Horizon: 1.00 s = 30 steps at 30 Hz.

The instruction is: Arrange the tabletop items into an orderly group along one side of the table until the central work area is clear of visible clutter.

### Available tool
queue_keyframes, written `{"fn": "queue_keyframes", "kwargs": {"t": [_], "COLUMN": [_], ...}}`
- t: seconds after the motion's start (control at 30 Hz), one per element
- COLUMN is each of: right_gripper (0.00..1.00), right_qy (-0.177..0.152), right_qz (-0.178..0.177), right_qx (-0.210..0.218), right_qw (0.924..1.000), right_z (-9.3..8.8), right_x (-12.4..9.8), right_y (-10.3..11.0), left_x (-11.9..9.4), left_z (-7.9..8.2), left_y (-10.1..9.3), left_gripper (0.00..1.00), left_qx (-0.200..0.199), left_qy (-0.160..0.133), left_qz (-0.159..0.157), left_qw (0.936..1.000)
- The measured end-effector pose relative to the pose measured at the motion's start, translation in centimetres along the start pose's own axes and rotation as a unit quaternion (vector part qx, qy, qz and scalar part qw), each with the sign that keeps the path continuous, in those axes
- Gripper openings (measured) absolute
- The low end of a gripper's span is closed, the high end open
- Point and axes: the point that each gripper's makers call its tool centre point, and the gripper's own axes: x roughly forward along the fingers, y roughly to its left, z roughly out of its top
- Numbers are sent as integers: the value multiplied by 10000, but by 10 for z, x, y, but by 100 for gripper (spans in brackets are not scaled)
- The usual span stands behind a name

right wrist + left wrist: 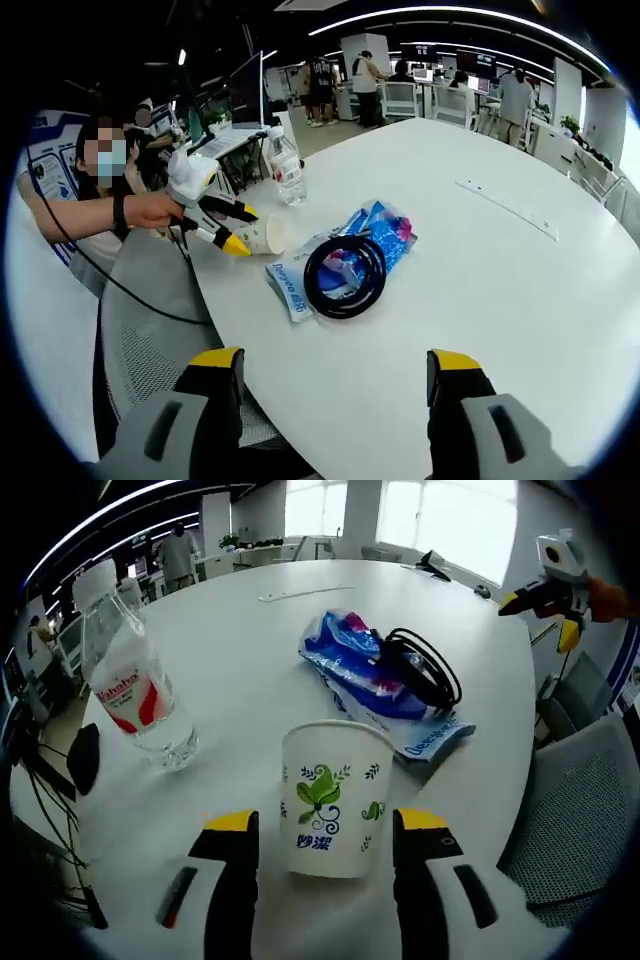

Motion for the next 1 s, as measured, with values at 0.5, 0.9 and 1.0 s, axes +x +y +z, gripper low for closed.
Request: {"fn": "queue_keyframes", "kwargs": {"t": [0.5, 0.9, 1.0], "right_gripper": [75, 72, 71], "right_qy": [-67, -374, -464], "right_qz": [298, 867, 1027], "right_qx": [-104, -109, -94], "right_qw": [9995, 9955, 9936], "right_z": [15, 49, 59], "right_x": [15, 33, 37], "right_y": [14, 41, 49], "left_x": [-29, -45, -46], "left_z": [10, 46, 55], "left_y": [-13, -44, -54], "left_gripper": [39, 39, 39], "left_qx": [-883, -1040, -1046], "left_qy": [-685, -1176, -1258], "left_qz": [115, -24, -59], "left_qw": [9937, 9876, 9865]}}
